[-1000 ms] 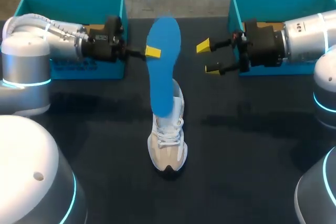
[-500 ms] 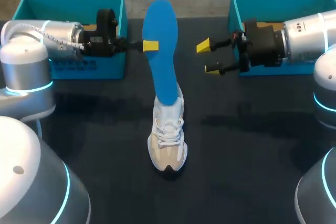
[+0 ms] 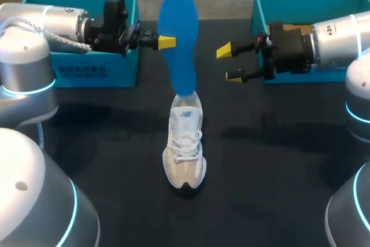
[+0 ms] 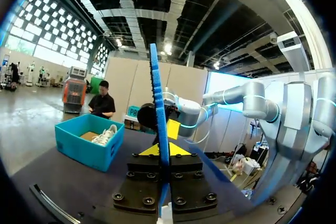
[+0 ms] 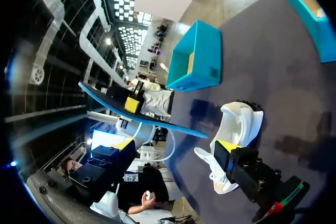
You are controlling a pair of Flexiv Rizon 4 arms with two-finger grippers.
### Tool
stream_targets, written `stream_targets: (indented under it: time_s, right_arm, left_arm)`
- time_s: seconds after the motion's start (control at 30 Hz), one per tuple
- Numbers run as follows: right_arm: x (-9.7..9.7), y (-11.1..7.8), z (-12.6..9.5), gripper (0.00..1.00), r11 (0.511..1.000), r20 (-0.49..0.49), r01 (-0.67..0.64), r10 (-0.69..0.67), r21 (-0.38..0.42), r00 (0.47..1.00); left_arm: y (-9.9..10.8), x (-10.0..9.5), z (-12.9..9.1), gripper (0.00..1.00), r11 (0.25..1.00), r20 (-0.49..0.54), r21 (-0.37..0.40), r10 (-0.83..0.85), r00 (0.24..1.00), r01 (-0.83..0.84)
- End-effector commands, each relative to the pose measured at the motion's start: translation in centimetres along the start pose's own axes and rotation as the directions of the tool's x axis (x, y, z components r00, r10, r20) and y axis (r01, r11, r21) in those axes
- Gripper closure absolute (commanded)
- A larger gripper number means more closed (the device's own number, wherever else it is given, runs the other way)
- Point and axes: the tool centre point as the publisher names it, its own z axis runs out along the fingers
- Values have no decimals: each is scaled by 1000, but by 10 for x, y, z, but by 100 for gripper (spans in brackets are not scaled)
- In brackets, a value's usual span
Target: Take the shoe out of the shoebox, open the shoe tongue, remove and reinsert the insole, then place the shoe into the shoebox
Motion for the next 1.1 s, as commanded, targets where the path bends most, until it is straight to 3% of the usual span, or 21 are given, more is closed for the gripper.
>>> stream_targets:
  time_s: [0.03,0.27,0.37,0.4,0.5,0.6,0.73,0.87,0.97,1.1]
  right_arm:
    - [0,0,2,0,1000,1,0,0,-1,1000]
    - [0,0,2,0,1000,1,0,0,-1,1000]
    - [0,0,2,0,1000,1,0,0,-1,1000]
    - [0,0,2,0,1000,1,0,0,-1,1000]
    - [0,0,2,0,1000,1,0,0,-1,1000]
    - [0,0,2,0,1000,1,0,0,-1,1000]
    - [0,0,2,0,1000,1,0,0,-1,1000]
    - [0,0,2,0,1000,1,0,0,-1,1000]
    - [0,0,2,0,1000,1,0,0,-1,1000]
    - [0,0,2,0,1000,1,0,0,-1,1000]
  left_arm:
    - [0,2,0,100,1000,4,1,1,1000,-1]
    - [0,2,0,100,1000,4,1,1,1000,-1]
    - [-2,-4,-4,100,985,-12,-3,175,984,-175]
    - [-2,-6,-6,100,963,-54,-33,265,963,-267]
    - [-3,-12,-14,100,907,-58,-50,416,908,-418]
    - [-2,-19,-20,100,807,-61,-81,581,811,-585]
    - [2,-29,-25,100,612,-54,-135,781,623,-779]
    - [4,-33,-28,100,482,-70,-145,866,495,-864]
    - [2,-35,-27,100,353,-82,-149,927,367,-924]
    - [-1,-33,-24,100,222,-84,-88,970,230,-971]
